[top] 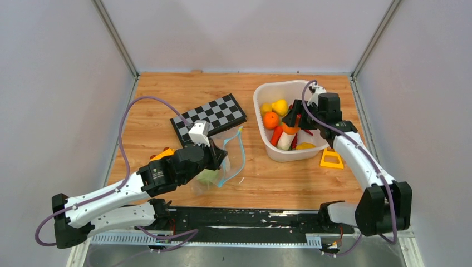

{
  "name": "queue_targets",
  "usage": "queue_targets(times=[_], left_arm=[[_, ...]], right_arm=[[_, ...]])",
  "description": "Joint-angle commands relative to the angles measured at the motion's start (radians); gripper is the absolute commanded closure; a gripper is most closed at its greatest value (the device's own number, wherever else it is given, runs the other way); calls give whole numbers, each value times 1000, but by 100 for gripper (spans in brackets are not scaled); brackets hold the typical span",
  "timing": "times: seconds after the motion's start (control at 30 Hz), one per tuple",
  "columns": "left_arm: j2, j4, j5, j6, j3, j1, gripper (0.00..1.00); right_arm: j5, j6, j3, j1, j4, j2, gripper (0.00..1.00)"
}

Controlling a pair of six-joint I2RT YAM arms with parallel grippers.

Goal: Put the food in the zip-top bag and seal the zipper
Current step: Pick up the fake fruit from the bin, then place the fake fruit in the zipper food storage bag.

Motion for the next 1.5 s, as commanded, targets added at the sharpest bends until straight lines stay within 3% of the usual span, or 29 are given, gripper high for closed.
queue_targets(times=[0.0,0.23,0.43,0.9,1.17,1.47], left_arm=[[8,47,0,-5,-4,6,100],[24,60,26,-8,-6,6,100],[31,76,23,-3,-3,5,100],[12,72,34,-10,0,5,100],[-38,67,26,-12,2,6,100],[-66,48,2,-19,-5,5,100]], right_arm=[[-214,94,-53,4,115,-128,48],[-424,200,-135,48,209,-281,47],[-448,213,-143,169,234,-382,45],[-312,171,-130,525,307,-280,44],[-138,176,-156,629,443,-211,40],[-24,98,-132,683,364,-161,31]])
